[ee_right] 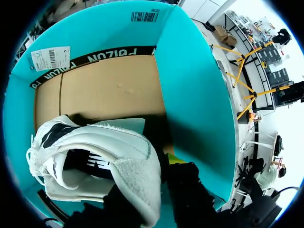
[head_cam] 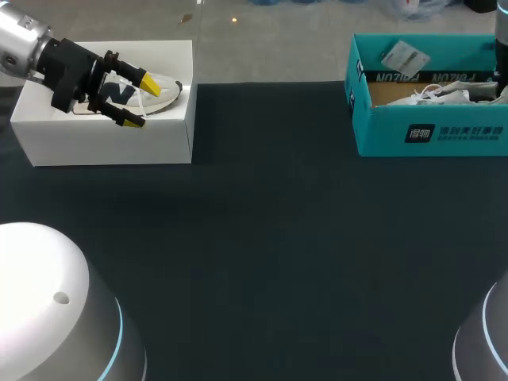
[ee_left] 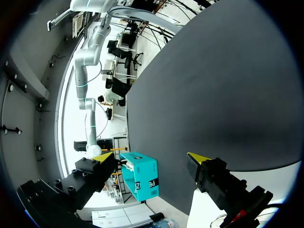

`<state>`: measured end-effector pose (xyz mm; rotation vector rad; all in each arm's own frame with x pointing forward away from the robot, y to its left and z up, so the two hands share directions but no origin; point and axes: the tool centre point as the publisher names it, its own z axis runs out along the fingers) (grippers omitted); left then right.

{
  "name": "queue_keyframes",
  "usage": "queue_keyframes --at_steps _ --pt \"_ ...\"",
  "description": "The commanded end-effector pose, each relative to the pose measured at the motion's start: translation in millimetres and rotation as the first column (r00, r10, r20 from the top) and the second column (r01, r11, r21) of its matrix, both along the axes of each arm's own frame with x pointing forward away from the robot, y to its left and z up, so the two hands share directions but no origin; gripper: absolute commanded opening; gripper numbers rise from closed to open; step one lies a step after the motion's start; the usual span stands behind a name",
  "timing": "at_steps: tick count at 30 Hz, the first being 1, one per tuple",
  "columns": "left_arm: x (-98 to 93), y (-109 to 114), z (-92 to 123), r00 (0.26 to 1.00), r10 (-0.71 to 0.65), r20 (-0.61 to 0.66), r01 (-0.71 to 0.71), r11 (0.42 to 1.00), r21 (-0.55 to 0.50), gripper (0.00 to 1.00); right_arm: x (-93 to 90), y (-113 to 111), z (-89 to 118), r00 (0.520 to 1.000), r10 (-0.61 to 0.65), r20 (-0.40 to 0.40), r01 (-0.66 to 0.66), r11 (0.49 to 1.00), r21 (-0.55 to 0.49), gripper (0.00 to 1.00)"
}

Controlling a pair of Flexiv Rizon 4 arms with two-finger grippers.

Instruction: Take the shoe out of the shoebox, open the shoe tongue, remove and reinsert the insole, then place the shoe into the shoebox

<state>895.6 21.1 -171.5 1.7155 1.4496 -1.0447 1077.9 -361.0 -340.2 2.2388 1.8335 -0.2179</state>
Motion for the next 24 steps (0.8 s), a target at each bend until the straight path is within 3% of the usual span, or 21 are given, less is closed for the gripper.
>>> queue_keyframes --at_steps 1,16,17,18,19,20,24 --pt "0.3 0.3 0.4 1.000 -0.002 0.000 0.002 1.000 0.003 1.00 7.0 -0.4 -11.7 1.000 -0.013 -0.016 0.013 1.000 -0.011 0.00" --pt "0.3 0.3 0.4 1.000 -0.002 0.000 0.002 1.000 0.003 1.00 4.9 -10.4 -48.2 0.996 -0.085 -0.041 0.083 0.995 -0.047 0.00" --pt "0.3 0.3 0.4 1.000 -0.002 0.000 0.002 1.000 0.003 1.00 4.1 -11.4 -48.3 0.995 -0.086 -0.041 0.084 0.995 -0.045 0.11" --pt "0.3 0.3 0.4 1.000 -0.002 0.000 0.002 1.000 0.003 1.00 3.5 -12.3 -48.0 0.995 -0.092 -0.042 0.090 0.995 -0.042 0.35" --pt "0.3 0.3 0.4 1.000 -0.002 0.000 0.002 1.000 0.003 1.00 3.0 -13.2 -46.8 0.995 -0.095 -0.043 0.093 0.995 -0.039 0.80" --pt "0.3 0.3 0.4 1.000 -0.002 0.000 0.002 1.000 0.003 1.00 2.7 -13.8 -45.0 0.994 -0.095 -0.043 0.094 0.995 -0.036 0.98" --pt "0.3 0.3 0.4 1.000 -0.002 0.000 0.002 1.000 0.003 1.00 0.7 -14.2 -35.1 0.995 -0.094 -0.038 0.093 0.996 -0.011 1.00"
